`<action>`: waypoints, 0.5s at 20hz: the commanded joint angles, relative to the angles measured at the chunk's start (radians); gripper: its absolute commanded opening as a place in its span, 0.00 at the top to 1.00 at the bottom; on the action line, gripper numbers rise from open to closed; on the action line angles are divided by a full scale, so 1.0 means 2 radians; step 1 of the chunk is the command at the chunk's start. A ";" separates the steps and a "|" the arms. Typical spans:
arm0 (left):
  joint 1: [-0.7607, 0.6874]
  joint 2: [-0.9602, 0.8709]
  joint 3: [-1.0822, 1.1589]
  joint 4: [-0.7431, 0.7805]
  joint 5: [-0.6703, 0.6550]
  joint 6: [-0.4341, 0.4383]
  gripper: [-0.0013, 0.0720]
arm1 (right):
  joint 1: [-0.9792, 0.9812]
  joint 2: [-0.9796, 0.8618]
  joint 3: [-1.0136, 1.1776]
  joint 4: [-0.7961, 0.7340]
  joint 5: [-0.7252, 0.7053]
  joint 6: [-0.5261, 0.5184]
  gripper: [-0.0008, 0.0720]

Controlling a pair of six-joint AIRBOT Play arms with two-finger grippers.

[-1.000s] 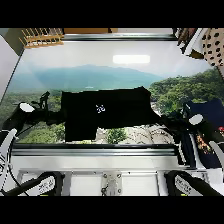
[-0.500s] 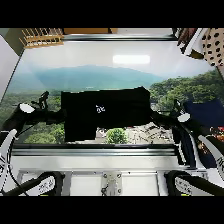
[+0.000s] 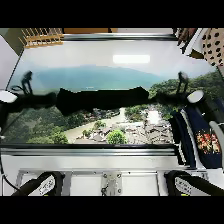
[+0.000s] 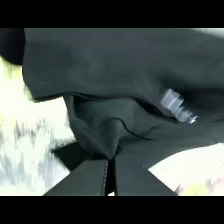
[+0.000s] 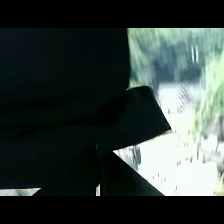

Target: Fold the clothes and pants, and hang the long-sleeved shirts on hangers.

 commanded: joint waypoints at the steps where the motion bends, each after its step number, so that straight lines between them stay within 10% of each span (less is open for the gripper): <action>1: 0.015 0.070 0.140 -0.001 -0.046 -0.011 0.97 | -0.010 0.035 0.185 -0.070 0.112 -0.002 0.97; 10: 0.017 0.259 0.311 0.001 -0.034 -0.017 0.97 | -0.010 0.198 0.359 -0.084 0.101 -0.001 0.97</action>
